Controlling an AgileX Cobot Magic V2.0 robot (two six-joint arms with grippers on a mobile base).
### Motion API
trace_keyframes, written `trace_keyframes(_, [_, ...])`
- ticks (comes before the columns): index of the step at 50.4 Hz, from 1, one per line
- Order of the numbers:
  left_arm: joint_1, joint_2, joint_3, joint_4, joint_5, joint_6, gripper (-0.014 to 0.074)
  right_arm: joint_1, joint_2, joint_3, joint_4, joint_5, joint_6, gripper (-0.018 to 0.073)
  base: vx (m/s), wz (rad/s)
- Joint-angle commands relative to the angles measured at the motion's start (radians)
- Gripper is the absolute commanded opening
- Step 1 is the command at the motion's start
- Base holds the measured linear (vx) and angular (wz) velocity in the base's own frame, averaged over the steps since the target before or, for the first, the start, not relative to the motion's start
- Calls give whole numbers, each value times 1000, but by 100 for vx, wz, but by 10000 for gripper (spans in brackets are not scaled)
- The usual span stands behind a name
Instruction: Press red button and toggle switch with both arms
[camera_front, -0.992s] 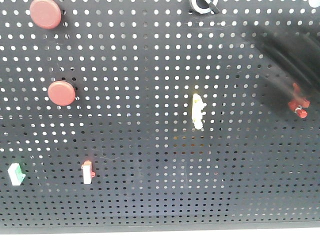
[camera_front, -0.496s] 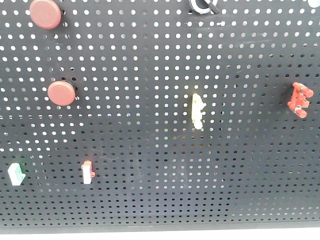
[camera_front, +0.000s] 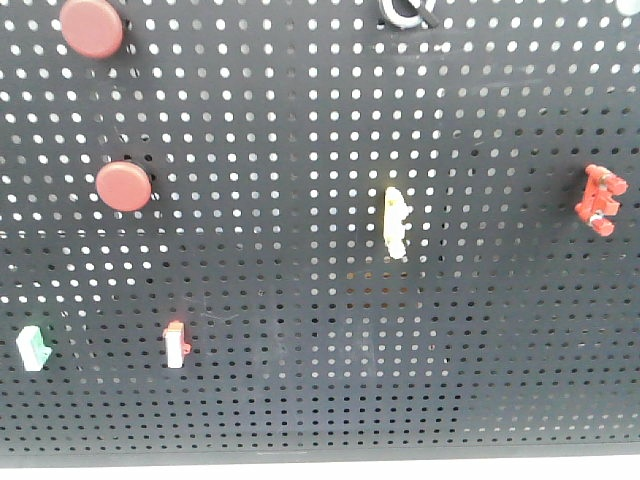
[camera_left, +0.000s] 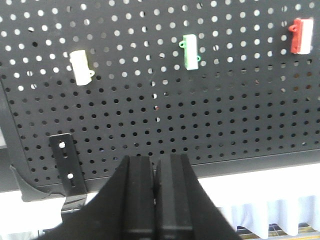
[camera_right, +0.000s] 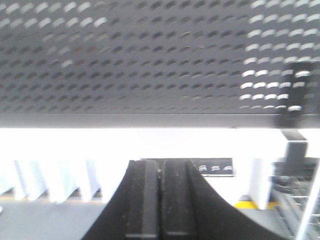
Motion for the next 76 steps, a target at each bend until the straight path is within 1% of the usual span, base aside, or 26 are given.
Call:
trace_keyframes(1, [0, -16, 34, 0, -80, 0, 2, 2, -18, 10, -13, -83, -8, -3, 0, 0])
trace_keyframes(76, [0, -16, 34, 0, -80, 0, 2, 2, -18, 10, -13, -82, -8, -3, 0, 0])
